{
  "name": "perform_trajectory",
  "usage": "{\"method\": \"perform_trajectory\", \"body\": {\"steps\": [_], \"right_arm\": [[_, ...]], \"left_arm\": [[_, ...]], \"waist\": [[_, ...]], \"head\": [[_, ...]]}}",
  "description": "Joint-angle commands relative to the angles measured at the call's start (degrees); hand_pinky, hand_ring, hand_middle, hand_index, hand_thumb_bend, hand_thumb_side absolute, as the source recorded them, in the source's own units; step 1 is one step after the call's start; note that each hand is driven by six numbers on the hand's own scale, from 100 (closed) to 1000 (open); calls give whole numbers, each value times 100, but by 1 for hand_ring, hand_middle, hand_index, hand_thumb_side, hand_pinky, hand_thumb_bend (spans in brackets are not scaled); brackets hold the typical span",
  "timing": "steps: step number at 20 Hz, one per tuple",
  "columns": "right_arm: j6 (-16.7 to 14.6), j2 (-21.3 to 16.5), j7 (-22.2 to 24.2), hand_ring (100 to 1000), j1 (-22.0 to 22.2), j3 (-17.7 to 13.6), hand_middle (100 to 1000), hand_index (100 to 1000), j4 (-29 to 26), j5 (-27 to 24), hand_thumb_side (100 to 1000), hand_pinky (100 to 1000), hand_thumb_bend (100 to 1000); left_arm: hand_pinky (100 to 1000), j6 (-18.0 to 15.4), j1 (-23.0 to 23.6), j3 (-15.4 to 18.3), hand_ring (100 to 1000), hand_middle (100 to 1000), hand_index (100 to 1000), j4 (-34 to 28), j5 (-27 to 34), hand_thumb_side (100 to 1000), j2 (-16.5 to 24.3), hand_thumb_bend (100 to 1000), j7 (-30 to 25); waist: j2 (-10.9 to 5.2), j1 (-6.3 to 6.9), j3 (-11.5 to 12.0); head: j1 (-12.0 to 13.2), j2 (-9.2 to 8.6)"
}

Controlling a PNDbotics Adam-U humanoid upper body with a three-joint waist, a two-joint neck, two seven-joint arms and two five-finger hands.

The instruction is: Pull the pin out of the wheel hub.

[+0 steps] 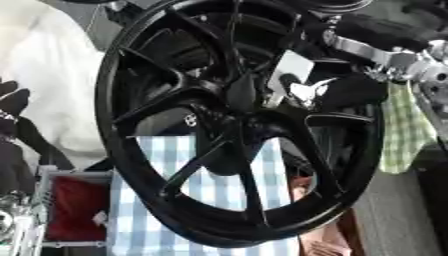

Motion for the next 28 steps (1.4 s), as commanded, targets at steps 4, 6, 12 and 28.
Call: {"method": "perform_trajectory", "body": {"steps": [4, 6, 12, 28], "right_arm": [[29, 7, 14, 863, -59, -26, 770, 904, 100, 123, 683, 879, 149], [33, 23, 9, 860, -54, -30, 768, 901, 138, 138, 686, 875, 151], [16, 77, 31, 853, -20, -32, 756, 899, 215, 132, 715, 866, 120], [117, 110, 57, 702, -19, -68, 555, 828, 188, -267, 653, 724, 100]], "left_arm": [[848, -9, -40, -23, 709, 654, 773, -123, 7, 751, 34, 166, -40], [848, -10, -40, -24, 709, 654, 773, -123, 7, 751, 32, 166, -46], [849, -3, -31, -21, 710, 655, 773, -123, 9, 745, 25, 157, -59], [852, -6, -67, -48, 712, 656, 771, -123, 42, 749, 4, 141, -102]], "waist": [[-93, 28, -31], [-89, 30, -35], [-94, 29, -64], [-70, 60, -42]], "head": [[0, 19], [3, 20], [6, 25], [-13, -60]]}}
